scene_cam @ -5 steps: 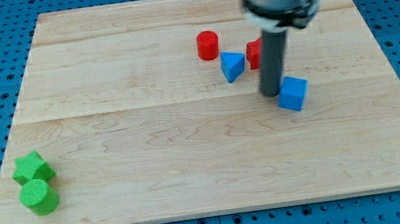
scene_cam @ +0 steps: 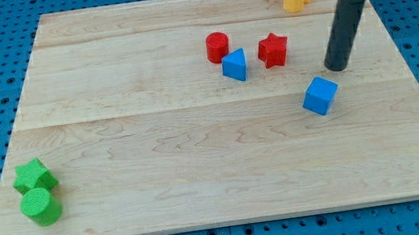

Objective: Push the red blocks left to the yellow blocks

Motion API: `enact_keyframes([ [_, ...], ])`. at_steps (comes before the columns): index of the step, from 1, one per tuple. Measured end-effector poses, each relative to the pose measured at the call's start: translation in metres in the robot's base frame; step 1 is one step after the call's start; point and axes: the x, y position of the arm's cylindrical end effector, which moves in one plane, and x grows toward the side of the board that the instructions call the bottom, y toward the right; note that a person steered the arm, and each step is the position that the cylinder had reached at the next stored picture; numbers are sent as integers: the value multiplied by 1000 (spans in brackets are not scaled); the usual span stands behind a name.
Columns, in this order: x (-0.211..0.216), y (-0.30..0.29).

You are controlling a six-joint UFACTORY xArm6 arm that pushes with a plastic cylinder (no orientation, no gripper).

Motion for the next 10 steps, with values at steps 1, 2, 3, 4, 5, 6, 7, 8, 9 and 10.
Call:
enact_keyframes([
  [1,-30,-15],
  [2,-41,-67],
  [3,-55,-130],
  [4,-63,-184],
  [5,-57,-195],
  [6,-42,-198],
  [7,-40,-230],
  [8,-37,-257],
  [9,-4,-256],
  [10,18,-274],
])
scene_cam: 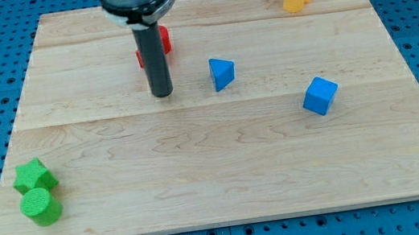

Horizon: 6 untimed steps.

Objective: Push the red blocks left to the yellow blocks

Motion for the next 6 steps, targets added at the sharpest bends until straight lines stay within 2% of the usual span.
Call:
enact_keyframes([
  [1,3,-26],
  [2,-29,-26],
  [5,-140,26],
  [6,-149,38],
])
